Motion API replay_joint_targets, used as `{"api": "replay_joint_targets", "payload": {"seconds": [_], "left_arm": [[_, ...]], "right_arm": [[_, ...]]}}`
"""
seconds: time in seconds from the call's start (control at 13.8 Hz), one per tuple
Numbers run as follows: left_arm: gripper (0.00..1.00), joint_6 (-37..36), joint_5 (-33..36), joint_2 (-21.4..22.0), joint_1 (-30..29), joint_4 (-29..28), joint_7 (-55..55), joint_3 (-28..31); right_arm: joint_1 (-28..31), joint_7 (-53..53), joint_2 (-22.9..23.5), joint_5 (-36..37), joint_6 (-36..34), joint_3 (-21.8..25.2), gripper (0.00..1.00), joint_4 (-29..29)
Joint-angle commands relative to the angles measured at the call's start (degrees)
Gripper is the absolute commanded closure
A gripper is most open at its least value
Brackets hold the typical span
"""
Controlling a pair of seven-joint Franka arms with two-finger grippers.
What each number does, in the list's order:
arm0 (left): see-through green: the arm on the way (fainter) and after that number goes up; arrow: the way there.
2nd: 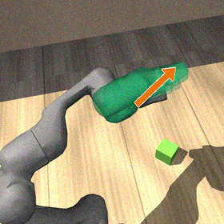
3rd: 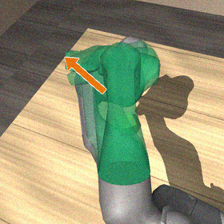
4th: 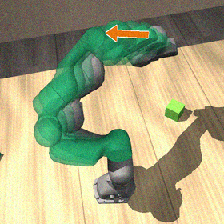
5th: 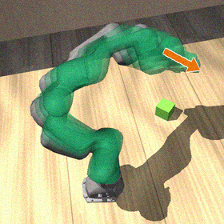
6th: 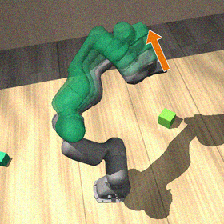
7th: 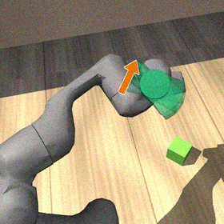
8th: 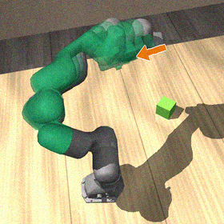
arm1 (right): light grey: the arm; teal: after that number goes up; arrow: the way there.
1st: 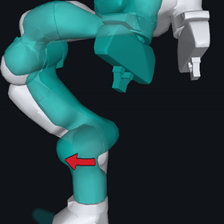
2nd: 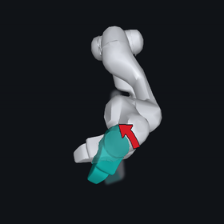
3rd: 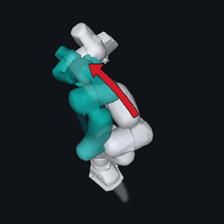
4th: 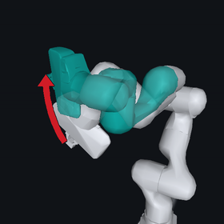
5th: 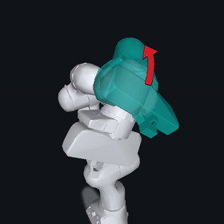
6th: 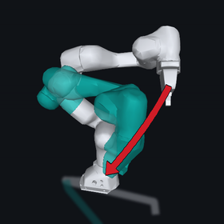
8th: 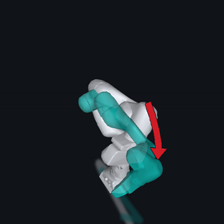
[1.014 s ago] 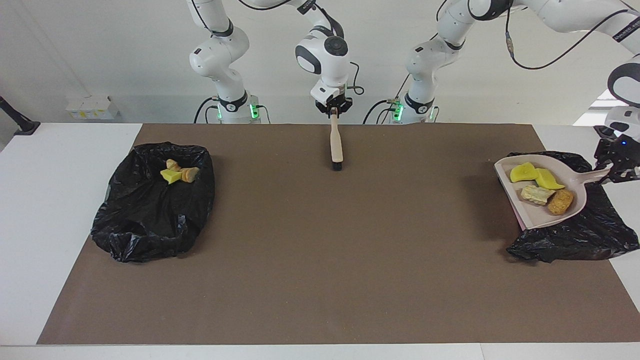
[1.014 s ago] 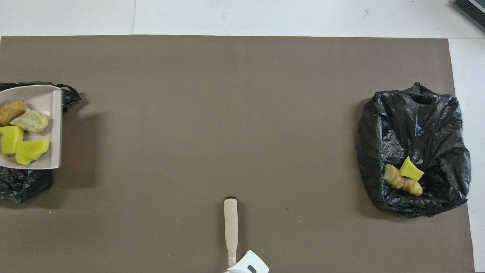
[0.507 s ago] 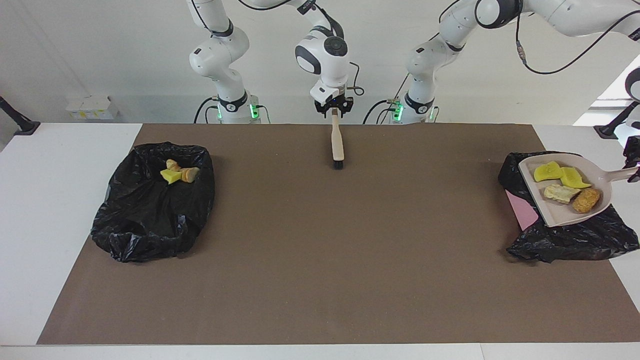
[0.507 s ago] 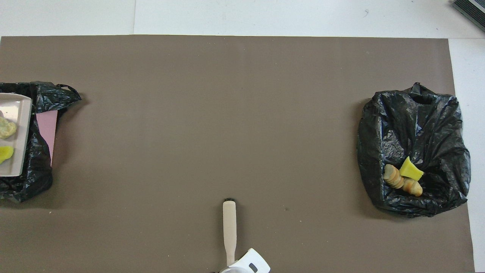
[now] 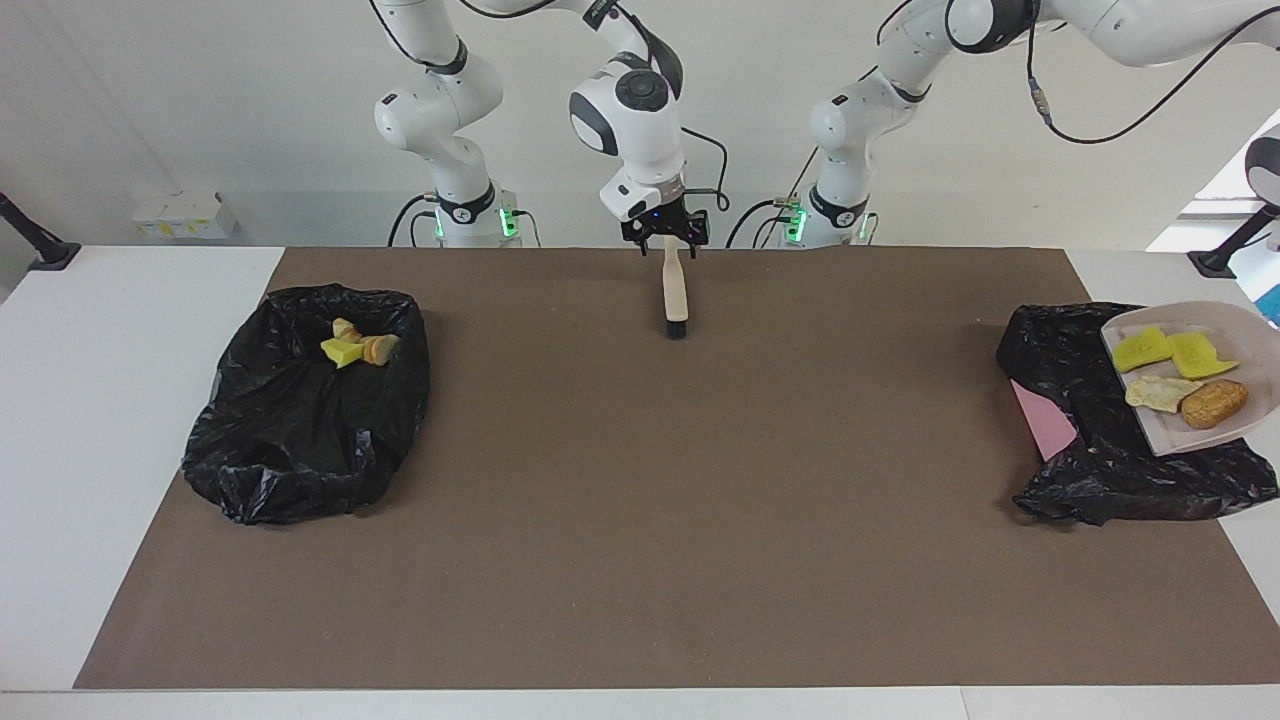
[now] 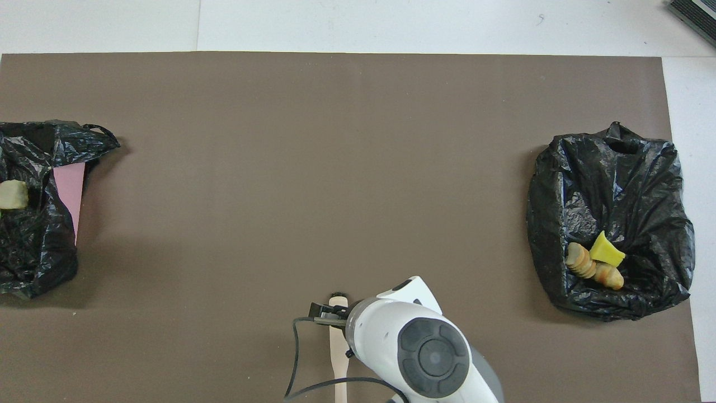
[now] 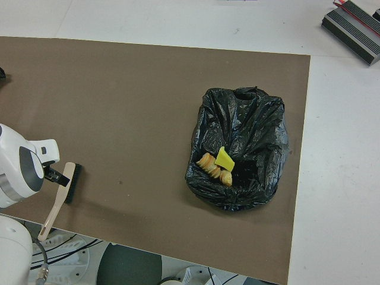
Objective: Sweep and dump trash in bin
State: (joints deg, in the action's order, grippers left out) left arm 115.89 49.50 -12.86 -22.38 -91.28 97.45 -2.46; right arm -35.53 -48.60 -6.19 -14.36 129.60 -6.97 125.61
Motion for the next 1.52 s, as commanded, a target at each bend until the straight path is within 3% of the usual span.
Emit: {"api": "replay_joint_targets", "payload": {"seconds": [0.0, 0.22, 0.43, 0.72, 1.01, 1.45], "left_arm": [[1.0, 0.13, 4.73, 5.39, 1.02, -6.01, -4.38, 0.79], [1.0, 0.04, 7.54, 7.32, 0.93, -6.01, -4.29, 0.79], [1.0, -0.74, 7.55, 8.73, 0.93, -5.93, -4.38, 0.7], [1.0, -4.08, 5.44, 10.22, 3.39, -5.93, -6.12, -0.26], [1.0, -8.47, -4.55, 10.14, 6.64, -5.93, -12.27, -0.26], [1.0, -11.72, -23.89, 10.31, 5.16, -6.54, -27.11, -0.18]], "right_arm": [[3.88, 1.4, -0.49, 0.82, -1.88, -0.41, 0.0, -4.64], [9.94, 6.9, 0.12, 2.48, -11.36, -0.41, 0.0, -13.0], [15.39, 18.16, 0.12, 7.84, -13.93, -0.5, 0.0, -17.14], [19.09, 19.33, 0.39, 13.64, -22.54, -0.33, 0.0, -22.42], [22.43, 19.33, 0.56, 16.46, -32.9, 0.82, 0.0, -29.17], [24.81, 23.45, 0.65, 16.38, -38.64, 2.84, 0.0, -33.93]]}}
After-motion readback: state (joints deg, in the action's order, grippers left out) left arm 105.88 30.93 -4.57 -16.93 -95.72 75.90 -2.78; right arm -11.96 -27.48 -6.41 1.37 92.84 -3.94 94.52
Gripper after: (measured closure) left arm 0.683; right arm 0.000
